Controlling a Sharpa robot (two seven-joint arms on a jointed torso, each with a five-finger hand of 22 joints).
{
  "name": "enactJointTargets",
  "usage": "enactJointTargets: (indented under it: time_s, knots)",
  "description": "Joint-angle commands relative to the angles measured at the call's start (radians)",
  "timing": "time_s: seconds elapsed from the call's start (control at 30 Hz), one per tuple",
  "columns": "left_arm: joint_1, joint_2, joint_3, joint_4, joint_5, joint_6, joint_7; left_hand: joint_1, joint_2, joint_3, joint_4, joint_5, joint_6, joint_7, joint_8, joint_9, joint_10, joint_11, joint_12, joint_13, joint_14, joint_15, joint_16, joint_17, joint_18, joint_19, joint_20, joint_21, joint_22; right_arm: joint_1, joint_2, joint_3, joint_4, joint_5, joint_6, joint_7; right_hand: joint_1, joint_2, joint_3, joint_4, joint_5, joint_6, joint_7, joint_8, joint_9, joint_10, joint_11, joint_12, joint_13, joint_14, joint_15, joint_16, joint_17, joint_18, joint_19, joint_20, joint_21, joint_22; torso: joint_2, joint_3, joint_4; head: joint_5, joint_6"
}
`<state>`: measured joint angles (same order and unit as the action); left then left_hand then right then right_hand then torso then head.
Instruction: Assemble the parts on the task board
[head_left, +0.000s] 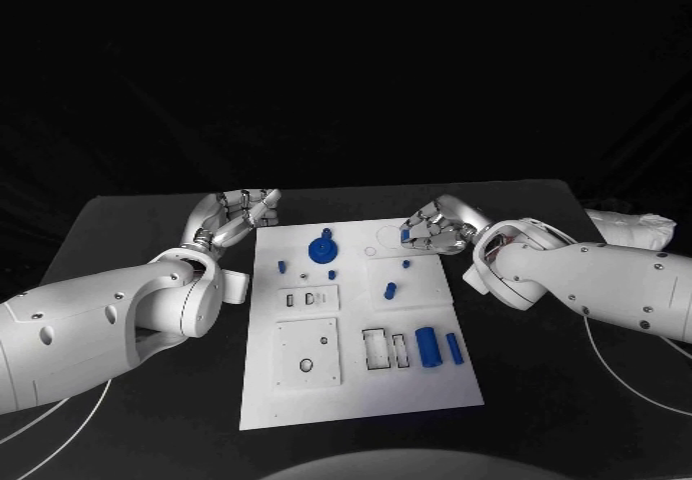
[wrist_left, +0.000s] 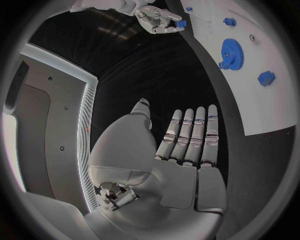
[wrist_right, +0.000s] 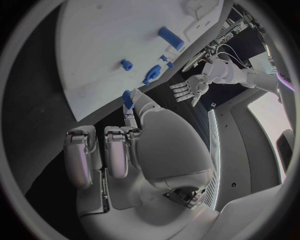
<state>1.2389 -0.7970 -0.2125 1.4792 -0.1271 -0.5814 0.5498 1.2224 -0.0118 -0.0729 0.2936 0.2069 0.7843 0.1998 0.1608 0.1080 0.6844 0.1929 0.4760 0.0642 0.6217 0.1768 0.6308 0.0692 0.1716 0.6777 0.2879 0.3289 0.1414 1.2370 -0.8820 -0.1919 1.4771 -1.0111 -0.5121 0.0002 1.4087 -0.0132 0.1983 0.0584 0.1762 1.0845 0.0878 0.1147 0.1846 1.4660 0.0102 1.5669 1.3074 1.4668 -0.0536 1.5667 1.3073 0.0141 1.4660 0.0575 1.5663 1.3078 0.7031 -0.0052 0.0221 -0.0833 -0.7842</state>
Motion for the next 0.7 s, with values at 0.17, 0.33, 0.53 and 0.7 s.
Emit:
enactJointTargets:
  time_s: [0.17,0.33,0.53,0.7]
  knots:
    - [0.001,0.007,0.001,-0.002,0.0,0.01,0.013,0.001,0.007,-0.005,-0.001,0.006,-0.01,0.036,0.001,0.001,0.005,0.002,-0.002,-0.001,-0.005,0.0,-0.005,0.001,0.007,-0.007,0.0,-0.004,-0.002,0.015,0.045,0.001,0.069,0.013,-0.024,-0.009,0.012,0.001,-0.001,-0.01,0.009,0.027,-0.006,0.005,0.002,0.105,0.011,0.004,0.263,0.104,0.01,0.004,0.263,-0.014,0.105,0.008,0.004,0.263,0.001,-0.0009,0.0019,0.032,-0.008]
    - [0.001,0.011,0.001,-0.004,0.0,0.009,0.013,0.001,0.007,-0.005,-0.001,0.006,-0.01,0.036,0.001,0.001,0.005,0.002,-0.002,-0.001,-0.005,0.0,-0.005,0.001,0.007,-0.007,0.0,-0.004,-0.002,0.021,0.09,0.001,0.108,-0.018,-0.003,-0.082,0.011,0.0,-0.003,-0.01,0.01,0.026,0.0,0.0,0.0,0.105,0.017,0.004,0.263,0.104,0.014,0.004,0.263,-0.014,0.105,0.011,0.004,0.263,-0.001,-0.002,0.0005,0.059,-0.018]
    - [0.001,0.014,0.001,-0.004,0.0,0.008,0.012,0.002,0.008,-0.005,-0.002,0.006,-0.01,0.036,0.001,0.001,0.005,0.003,-0.002,-0.001,-0.005,0.0,-0.006,0.001,0.006,-0.007,0.0,-0.004,-0.002,0.024,0.138,0.002,0.134,-0.057,0.019,-0.147,0.008,-0.003,-0.007,-0.01,0.011,0.029,0.005,-0.002,-0.001,0.105,0.021,0.004,0.263,0.104,0.018,0.004,0.263,-0.014,0.105,0.014,0.004,0.263,-0.001,-0.0022,0.0014,0.087,-0.029]
    - [0.001,0.014,0.001,-0.003,0.0,0.007,0.013,0.002,0.008,-0.005,-0.002,0.006,-0.01,0.036,0.001,0.001,0.005,0.003,-0.002,-0.001,-0.005,0.0,-0.006,0.001,0.006,-0.007,0.0,-0.004,-0.002,0.019,0.178,0.002,0.135,-0.112,0.027,-0.186,0.002,-0.009,-0.013,-0.012,0.031,0.031,0.01,-0.01,-0.006,0.105,0.027,0.004,0.263,0.104,0.027,0.004,0.263,-0.014,0.105,0.022,0.004,0.263,-0.002,-0.002,0.0008,0.102,-0.04]
